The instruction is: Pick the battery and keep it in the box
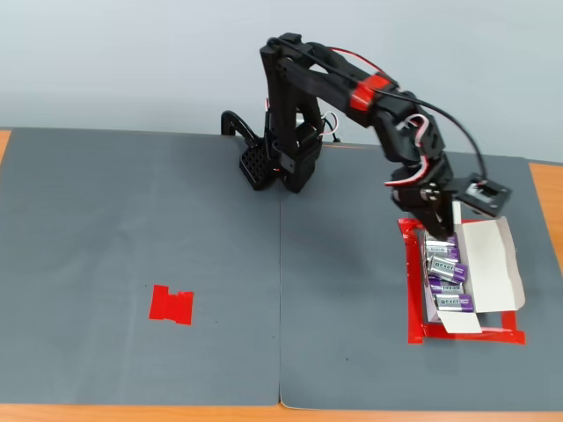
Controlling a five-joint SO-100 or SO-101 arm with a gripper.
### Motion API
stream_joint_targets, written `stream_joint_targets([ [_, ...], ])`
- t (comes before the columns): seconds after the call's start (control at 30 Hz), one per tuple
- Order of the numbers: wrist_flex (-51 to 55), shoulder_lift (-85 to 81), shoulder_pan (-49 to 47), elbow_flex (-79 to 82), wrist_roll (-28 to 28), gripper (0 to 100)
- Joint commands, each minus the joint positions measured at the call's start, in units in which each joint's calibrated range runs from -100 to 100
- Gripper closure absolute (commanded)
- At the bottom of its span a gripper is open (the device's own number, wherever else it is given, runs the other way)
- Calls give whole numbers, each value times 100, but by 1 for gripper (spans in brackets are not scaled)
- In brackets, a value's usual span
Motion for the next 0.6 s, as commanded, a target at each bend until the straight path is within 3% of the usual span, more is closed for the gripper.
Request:
stream_joint_targets([
  [0.0, 39, -711, 618, -299, -19, 96],
  [0.37, 777, -1728, 2266, -272, -19, 96],
  [0.57, 708, -2440, 2833, 551, -19, 96],
])
